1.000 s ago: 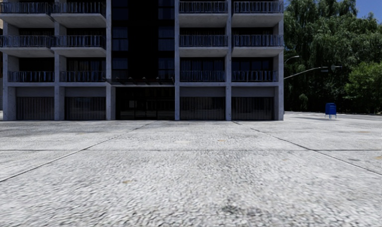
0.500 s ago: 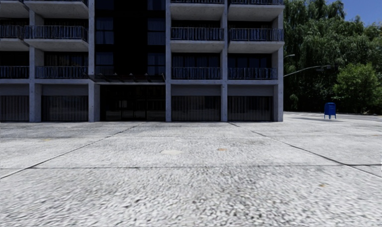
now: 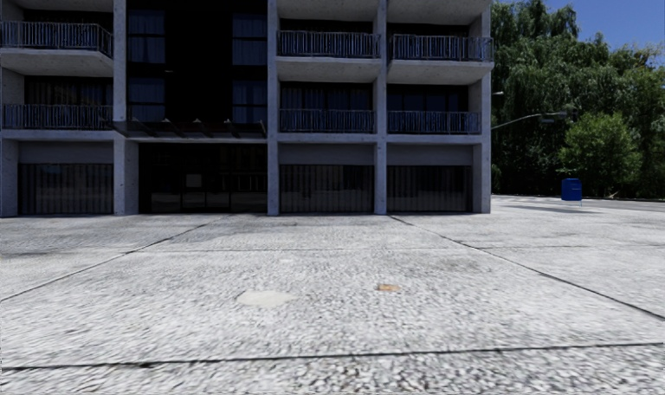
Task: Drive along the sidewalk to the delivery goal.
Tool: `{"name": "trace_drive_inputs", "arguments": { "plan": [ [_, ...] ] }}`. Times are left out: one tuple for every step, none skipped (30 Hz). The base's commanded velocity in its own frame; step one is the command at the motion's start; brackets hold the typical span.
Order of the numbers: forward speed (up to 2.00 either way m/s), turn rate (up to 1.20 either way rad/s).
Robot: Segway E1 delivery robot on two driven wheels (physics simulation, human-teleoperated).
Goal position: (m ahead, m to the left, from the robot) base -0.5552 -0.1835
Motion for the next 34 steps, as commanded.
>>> {"name": "trace_drive_inputs", "arguments": {
  "plan": [
    [1.49, 0.0],
    [1.15, 0.0],
    [1.15, 0.0],
    [0.82, 0.0],
    [0.0, 0.0],
    [0.0, 0.0],
    [0.0, 0.0],
    [0.0, 0.0],
    [0.0, 0.0],
    [0.0, 0.0],
    [0.0, 0.0],
    [0.0, 0.0],
    [0.0, 0.0],
    [0.0, 0.0],
    [0.0, 0.0],
    [0.0, 0.0],
    [0.0, 0.0],
    [0.0, 0.0],
    [0.0, 0.0],
    [0.0, 0.0],
    [0.0, 0.0],
    [0.0, 0.0],
    [0.0, 0.0],
    [0.0, 0.0],
    [0.0, 0.0],
    [0.0, 0.0],
    [0.0, 0.0],
    [0.0, 0.0],
    [0.0, 0.0],
    [0.0, 0.0],
    [0.0, 0.0],
    [0.0, 0.0],
    [0.0, 0.0],
    [0.0, 0.0]
  ]
}}
